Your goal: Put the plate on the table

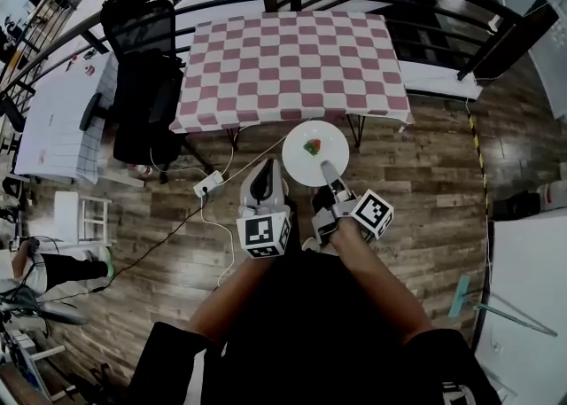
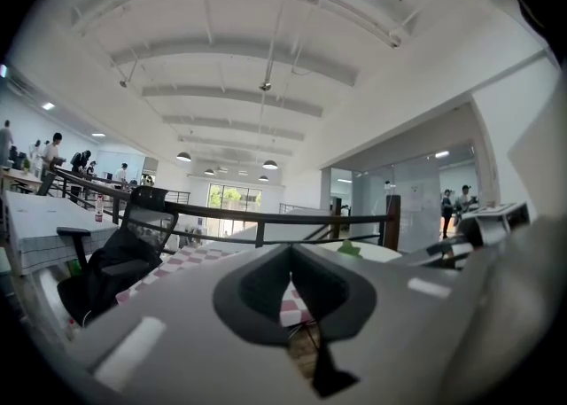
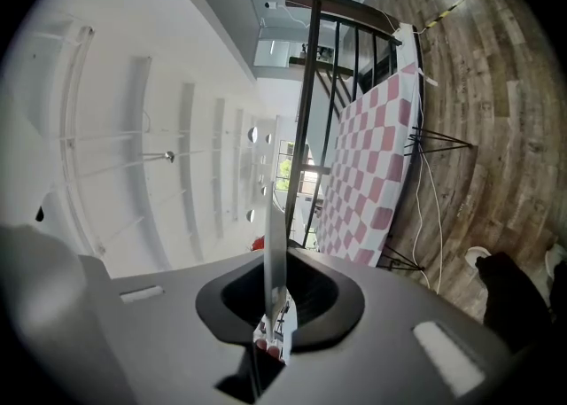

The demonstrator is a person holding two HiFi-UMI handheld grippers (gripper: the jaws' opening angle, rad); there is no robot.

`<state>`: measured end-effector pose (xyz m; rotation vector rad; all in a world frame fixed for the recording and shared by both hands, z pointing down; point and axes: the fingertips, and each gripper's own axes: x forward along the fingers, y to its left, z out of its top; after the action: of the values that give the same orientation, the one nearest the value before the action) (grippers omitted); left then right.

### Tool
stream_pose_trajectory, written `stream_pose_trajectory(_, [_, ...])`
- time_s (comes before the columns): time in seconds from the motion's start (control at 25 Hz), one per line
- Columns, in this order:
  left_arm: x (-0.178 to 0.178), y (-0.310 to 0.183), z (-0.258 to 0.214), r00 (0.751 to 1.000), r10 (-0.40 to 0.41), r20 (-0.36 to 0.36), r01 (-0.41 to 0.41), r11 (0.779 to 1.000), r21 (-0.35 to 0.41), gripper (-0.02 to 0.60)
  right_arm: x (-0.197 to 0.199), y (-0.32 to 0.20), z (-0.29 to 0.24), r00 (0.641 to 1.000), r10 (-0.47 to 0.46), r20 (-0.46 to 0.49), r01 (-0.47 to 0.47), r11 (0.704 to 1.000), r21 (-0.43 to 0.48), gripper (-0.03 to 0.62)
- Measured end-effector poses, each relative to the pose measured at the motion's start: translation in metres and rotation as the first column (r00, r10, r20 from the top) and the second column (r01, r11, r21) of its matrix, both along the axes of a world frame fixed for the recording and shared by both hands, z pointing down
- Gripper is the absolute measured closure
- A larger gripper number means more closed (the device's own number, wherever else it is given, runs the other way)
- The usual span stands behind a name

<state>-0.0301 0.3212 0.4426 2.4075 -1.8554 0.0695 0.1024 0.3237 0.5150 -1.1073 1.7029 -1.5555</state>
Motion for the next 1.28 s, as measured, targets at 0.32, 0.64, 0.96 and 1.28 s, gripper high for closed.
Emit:
stream_pose_trajectory(0.32, [0.029, -0.035, 0.010, 0.999, 0.047, -0.017, -0.047, 0.999, -0.019, 0.574, 0.018, -0.032, 0.010, 0.999, 0.054, 0.005, -0.054, 0.998, -0.033, 0.573])
stream_pose_trajectory(0.64, [0.031, -0.096, 0.012, 0.998, 0.052, -0.024, -0.052, 0.998, -0.019, 0.574, 0.010, -0.091, 0.014, 0.999, 0.043, 0.024, -0.042, 0.999, -0.025, 0.574])
stream_pose_trajectory(0.96, [0.022, -0.172, 0.000, 0.998, 0.058, -0.017, -0.058, 0.998, -0.010, 0.574, 0.000, -0.167, 0.008, 0.999, 0.044, 0.001, -0.043, 0.998, -0.046, 0.574])
stream_pose_trajectory(1.28, [0.005, -0.242, -0.010, 0.996, 0.081, -0.039, -0.082, 0.997, -0.004, 0.574, -0.018, -0.240, -0.003, 0.997, 0.072, 0.037, -0.069, 0.996, -0.059, 0.572])
